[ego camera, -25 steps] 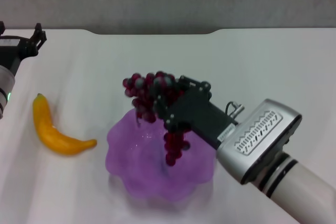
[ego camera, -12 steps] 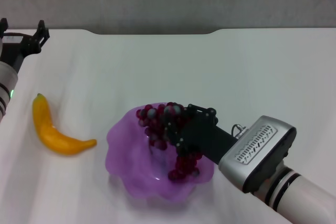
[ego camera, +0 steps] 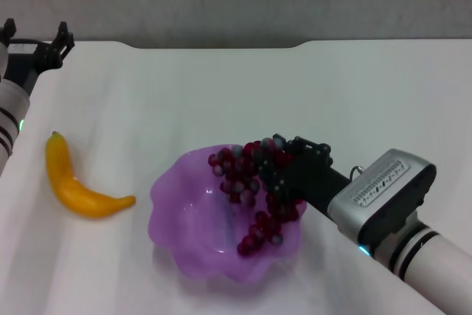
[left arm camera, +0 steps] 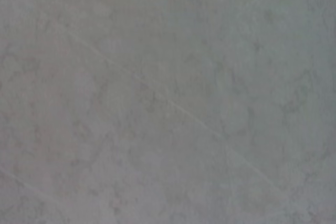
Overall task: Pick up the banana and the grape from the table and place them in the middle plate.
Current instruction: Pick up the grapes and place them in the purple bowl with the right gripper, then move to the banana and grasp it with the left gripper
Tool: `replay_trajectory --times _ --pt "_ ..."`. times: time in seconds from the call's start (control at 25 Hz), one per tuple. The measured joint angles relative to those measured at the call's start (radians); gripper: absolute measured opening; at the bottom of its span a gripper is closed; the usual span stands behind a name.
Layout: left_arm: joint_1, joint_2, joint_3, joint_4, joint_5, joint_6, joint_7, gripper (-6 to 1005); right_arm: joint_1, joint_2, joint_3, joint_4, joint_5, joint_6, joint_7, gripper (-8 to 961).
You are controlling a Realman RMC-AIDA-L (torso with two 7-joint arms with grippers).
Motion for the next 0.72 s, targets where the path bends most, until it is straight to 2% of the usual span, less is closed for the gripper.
replay_trajectory --times 0.2,0.72 --pt "-0.006 -0.001 0.000 0.000 0.001 -0.004 0.001 833 0.024 0.000 0.009 0.032 0.020 -0.004 0.049 487" --pt "-0.013 -0.002 0.000 0.005 0.002 -0.007 0.000 826 0.055 -0.001 0.005 0.064 0.010 -0.069 0.089 783"
